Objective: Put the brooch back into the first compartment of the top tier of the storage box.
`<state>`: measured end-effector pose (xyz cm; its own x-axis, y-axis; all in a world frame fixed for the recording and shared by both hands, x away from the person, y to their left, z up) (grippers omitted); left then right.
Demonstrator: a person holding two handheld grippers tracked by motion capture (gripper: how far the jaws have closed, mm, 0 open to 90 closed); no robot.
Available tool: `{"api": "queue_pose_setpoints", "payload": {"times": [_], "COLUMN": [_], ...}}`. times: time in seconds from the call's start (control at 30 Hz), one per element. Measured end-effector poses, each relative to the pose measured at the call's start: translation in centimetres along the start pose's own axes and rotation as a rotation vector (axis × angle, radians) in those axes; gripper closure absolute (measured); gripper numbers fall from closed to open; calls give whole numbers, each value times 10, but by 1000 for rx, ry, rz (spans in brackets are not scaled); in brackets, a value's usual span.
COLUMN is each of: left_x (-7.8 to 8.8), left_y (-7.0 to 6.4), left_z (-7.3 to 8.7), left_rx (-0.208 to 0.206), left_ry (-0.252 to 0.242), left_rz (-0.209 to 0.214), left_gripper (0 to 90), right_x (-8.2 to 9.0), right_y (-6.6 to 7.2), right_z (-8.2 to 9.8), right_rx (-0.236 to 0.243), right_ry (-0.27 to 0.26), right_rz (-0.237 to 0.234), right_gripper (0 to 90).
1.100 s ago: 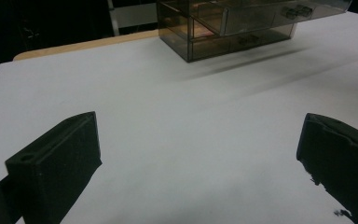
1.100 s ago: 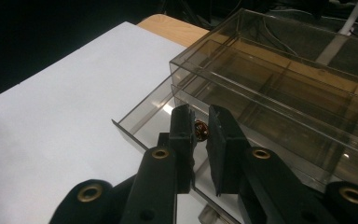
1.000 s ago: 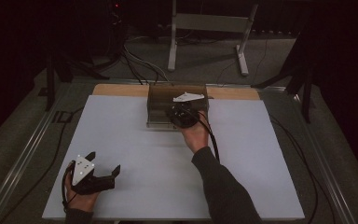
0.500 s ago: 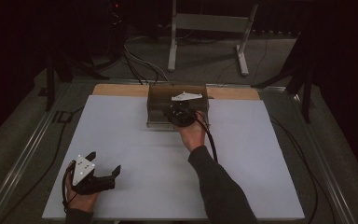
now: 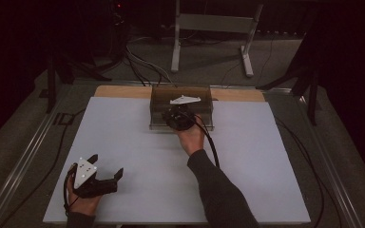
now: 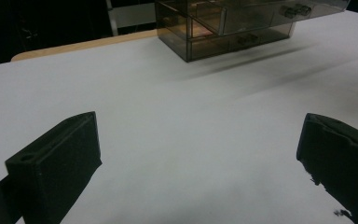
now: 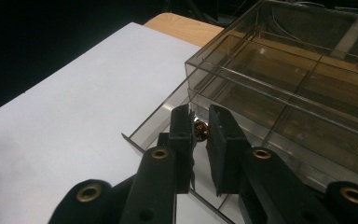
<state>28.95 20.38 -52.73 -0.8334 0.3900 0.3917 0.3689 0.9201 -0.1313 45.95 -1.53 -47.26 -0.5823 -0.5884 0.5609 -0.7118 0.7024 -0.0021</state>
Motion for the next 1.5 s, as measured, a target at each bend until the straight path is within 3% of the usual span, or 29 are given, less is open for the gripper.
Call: {"api": "queue_pose_setpoints", "payload": {"times": [0.57,1.13,1.27,1.3,1.33,1.43,1.5], "left_x": [0,0,0,0,0,0,0], "left_y": [0,0,0,0,0,0,0], "left_z": [0,0,0,0,0,0,0], "left_rx": [0,0,1,1,1,1,0], "left_ry": [0,0,0,0,0,0,0], "left_rz": [1,2,1,1,1,1,2], "left_gripper": [3,3,3,3,3,3,3], "right_x": [-11,-13,-13,-13,-12,-11,-10], "right_y": [8,2,0,0,-2,-3,-4], "right_z": [5,11,11,11,10,9,10], "right_rx": [21,11,-11,-11,-11,-24,-3], "right_ry": [56,100,97,97,92,92,106], "right_rz": [-17,14,10,10,22,13,35], "right_gripper": [809,800,650,650,541,419,356]}}
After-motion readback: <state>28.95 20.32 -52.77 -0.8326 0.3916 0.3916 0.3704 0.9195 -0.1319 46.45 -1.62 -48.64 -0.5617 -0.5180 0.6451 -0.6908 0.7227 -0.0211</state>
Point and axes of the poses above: each handheld gripper's, and its own axes: x roughly backward along the jaws, z roughly out of its underside, y roughly to its left, the point moved 7 cm from there along -x, roughly forward along the jaws, and after that the axes turned 10 degrees about x, right-handed, at the moved point
